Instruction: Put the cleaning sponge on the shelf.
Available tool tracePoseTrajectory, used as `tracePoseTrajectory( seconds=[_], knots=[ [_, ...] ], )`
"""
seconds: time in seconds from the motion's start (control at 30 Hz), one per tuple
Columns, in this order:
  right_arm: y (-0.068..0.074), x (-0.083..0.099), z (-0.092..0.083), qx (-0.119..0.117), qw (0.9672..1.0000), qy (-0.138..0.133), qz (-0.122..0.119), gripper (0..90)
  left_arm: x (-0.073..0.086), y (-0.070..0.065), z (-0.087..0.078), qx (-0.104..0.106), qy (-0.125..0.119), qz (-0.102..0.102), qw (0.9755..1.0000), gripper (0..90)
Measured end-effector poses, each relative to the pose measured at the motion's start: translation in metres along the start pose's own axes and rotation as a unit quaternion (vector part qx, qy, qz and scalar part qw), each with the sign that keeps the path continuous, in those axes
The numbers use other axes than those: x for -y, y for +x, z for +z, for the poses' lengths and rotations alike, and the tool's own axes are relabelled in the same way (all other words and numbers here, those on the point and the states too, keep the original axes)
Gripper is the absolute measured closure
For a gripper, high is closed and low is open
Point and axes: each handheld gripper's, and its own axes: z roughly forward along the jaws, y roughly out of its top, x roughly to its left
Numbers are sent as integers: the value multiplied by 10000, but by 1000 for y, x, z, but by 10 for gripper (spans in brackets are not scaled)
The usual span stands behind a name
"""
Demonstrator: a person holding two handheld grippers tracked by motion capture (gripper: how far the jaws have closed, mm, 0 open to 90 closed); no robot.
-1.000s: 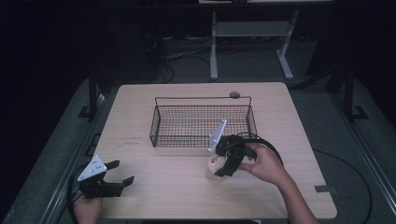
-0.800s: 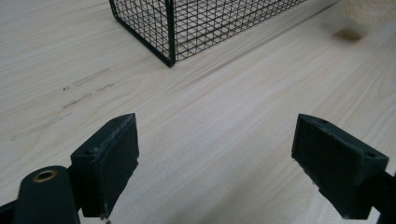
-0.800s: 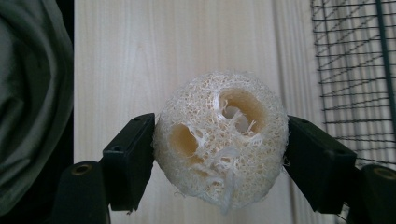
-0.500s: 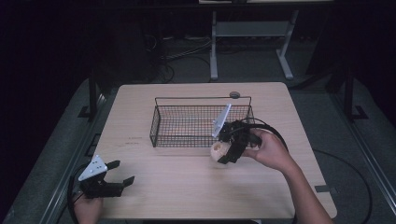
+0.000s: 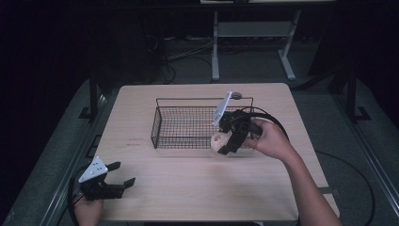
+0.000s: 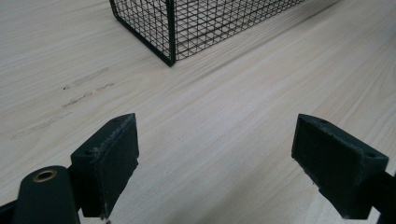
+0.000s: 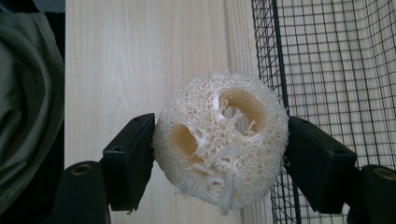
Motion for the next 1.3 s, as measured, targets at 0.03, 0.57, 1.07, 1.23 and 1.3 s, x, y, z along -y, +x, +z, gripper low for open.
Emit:
tracePoseTrajectory(
  seconds=[0.03,0.57,1.07,1.23,1.3],
  knots=[
    [-1,0,-1,-26,10000,-19,-4,279,0,0,0,0,0,6,10000,137],
    [-16,-3,-10,81,10000,-30,19,279,0,-1,0,7,2,-2,10000,137],
    [-27,-3,-18,138,9998,-93,149,280,0,-1,0,2,6,20,10000,136],
    [-35,-6,-20,217,9996,-67,173,280,0,-1,0,12,2,19,10000,137],
    [-37,-6,-21,216,9995,-94,212,280,0,0,0,12,5,0,10000,137]
  ],
)
